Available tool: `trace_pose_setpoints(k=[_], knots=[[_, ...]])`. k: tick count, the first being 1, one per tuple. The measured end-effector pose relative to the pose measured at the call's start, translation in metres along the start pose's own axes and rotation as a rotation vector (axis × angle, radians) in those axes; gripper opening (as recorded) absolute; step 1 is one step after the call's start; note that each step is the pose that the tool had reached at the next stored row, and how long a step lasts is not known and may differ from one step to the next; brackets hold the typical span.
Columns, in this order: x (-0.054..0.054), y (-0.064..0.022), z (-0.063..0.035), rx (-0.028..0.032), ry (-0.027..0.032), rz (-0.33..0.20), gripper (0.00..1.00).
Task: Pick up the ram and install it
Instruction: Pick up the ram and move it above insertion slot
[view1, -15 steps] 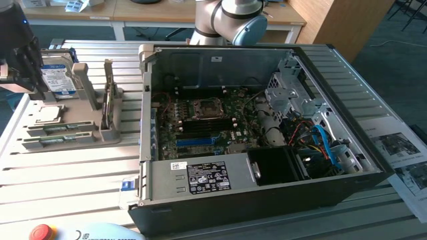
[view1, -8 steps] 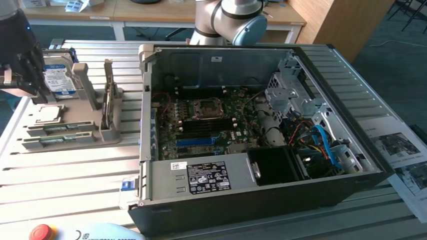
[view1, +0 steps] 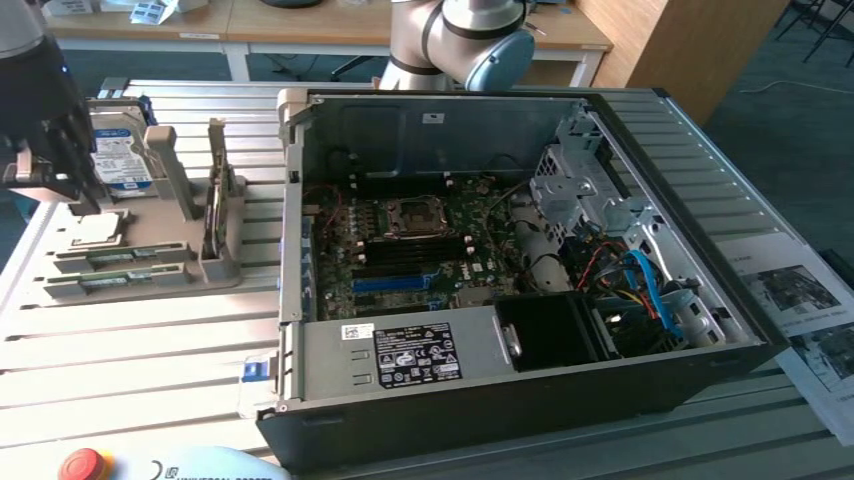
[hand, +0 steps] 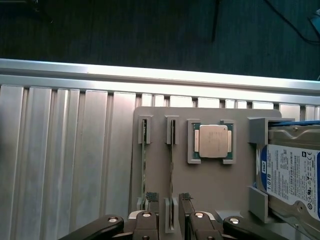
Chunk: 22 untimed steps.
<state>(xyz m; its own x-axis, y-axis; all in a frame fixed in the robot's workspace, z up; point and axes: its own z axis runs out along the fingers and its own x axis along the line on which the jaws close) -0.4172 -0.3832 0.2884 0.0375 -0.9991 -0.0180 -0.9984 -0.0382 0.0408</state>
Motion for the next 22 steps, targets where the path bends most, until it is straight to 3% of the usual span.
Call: trace_pose_setpoints(k=[22], knots=[[0.001,-0.0012,0.0298,0.0000,0.0000,0.000,0.30]])
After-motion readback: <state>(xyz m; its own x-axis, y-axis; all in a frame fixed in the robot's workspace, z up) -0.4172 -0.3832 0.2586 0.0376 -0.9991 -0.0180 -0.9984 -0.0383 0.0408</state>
